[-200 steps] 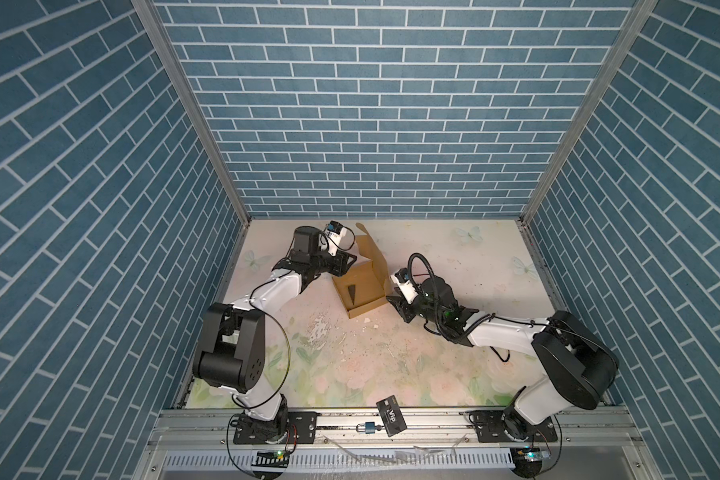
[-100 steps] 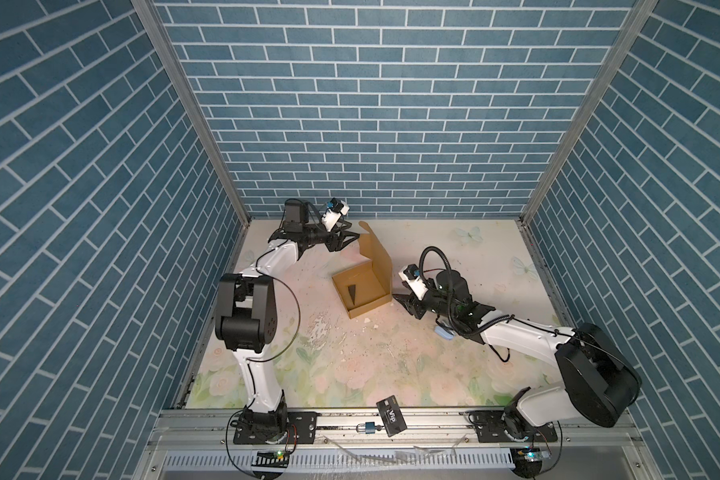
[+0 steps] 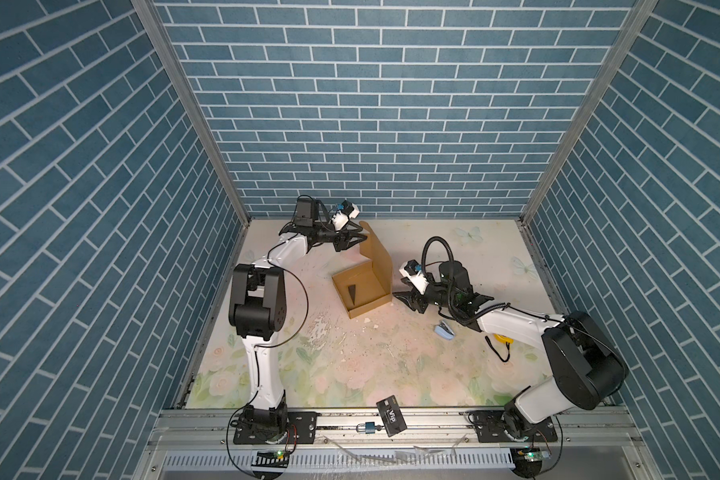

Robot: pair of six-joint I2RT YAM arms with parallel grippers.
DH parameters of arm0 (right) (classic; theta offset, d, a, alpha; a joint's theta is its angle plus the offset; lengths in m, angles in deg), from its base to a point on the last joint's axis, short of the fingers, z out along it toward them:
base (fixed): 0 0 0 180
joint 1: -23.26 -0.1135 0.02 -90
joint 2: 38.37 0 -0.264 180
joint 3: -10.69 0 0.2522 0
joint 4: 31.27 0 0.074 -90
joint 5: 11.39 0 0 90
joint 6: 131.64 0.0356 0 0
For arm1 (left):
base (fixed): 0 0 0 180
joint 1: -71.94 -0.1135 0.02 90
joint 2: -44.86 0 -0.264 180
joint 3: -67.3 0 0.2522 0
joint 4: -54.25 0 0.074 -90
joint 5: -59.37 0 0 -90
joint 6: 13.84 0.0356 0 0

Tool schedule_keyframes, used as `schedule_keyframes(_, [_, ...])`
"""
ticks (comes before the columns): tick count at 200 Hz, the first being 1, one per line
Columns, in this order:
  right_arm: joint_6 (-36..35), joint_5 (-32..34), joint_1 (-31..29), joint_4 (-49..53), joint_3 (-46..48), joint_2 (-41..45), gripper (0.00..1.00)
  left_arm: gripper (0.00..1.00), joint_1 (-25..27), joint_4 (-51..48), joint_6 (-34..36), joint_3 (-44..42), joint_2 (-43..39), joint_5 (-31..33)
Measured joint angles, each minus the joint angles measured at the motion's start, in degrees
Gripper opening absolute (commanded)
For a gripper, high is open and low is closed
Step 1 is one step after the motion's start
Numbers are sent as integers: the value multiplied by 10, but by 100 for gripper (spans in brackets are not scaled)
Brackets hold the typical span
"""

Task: Fold the paper box

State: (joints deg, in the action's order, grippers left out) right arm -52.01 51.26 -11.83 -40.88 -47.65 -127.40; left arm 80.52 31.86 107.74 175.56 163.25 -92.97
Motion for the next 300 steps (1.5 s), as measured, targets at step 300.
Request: schedule_keyframes(300, [-4, -12, -21, -56, 50, 16, 63, 0, 56, 54, -178, -172, -139, 136])
